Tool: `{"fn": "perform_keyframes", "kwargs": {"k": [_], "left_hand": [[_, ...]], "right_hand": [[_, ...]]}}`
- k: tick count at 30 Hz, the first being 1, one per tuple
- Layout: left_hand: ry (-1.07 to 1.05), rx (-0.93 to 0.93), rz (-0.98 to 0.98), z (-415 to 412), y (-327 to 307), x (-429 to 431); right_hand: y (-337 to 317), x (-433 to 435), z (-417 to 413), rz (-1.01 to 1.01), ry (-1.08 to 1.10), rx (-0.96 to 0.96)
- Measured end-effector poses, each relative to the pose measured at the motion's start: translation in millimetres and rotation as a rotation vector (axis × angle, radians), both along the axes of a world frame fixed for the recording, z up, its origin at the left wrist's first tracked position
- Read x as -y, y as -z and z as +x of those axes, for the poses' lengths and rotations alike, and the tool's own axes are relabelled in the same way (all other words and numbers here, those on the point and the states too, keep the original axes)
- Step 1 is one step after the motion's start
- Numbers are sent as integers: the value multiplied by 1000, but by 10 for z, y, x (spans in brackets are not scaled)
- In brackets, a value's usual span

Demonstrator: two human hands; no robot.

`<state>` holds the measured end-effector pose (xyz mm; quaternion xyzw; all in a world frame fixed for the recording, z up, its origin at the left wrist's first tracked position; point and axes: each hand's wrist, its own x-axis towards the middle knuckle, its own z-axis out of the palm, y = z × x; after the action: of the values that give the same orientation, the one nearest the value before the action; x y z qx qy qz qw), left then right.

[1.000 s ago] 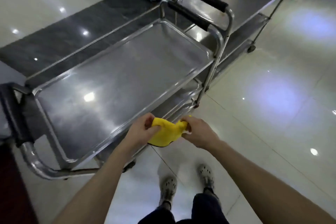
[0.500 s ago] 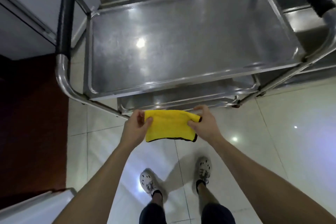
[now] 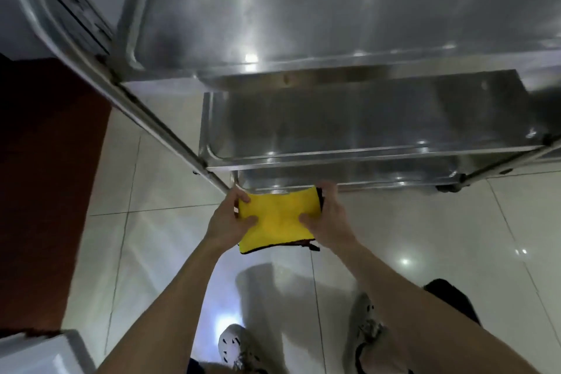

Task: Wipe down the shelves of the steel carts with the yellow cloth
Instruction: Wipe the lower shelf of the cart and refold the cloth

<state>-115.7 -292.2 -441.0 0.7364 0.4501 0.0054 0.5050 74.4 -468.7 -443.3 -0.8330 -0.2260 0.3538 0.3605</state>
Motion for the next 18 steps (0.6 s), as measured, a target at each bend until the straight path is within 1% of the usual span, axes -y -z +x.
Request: {"fn": "perform_keyframes", "kwargs": {"k": [2,5,8,10,11,13,14,16,18], "left_hand": [[12,14,43,-7,591,-80],[-38,-17,132,133,1327,-240],[-56,82,285,447,1887,-520],[-24,123,380,683,2206,-766],[19,89,420,773,2377,-867],[107,-14,459,847,2704,-951],[105,-27,454,816,2827,-901],[-8,35,483,661,2996,-726],[-228,113,545,446,3067,-537]], "right_hand": [[596,-83,-16,-4,-43,23],[1420,-278,39,-9,-93,185],[2107,-633,282,110,-51,357],[2474,-893,510,139,-58,452],[2683,-995,618,94,-103,489],[3079,-1113,729,-136,-239,609],[3216,-1114,719,-225,-277,670],[3339,-1077,621,-245,-280,716],[3338,-1057,495,-204,-262,728]]}}
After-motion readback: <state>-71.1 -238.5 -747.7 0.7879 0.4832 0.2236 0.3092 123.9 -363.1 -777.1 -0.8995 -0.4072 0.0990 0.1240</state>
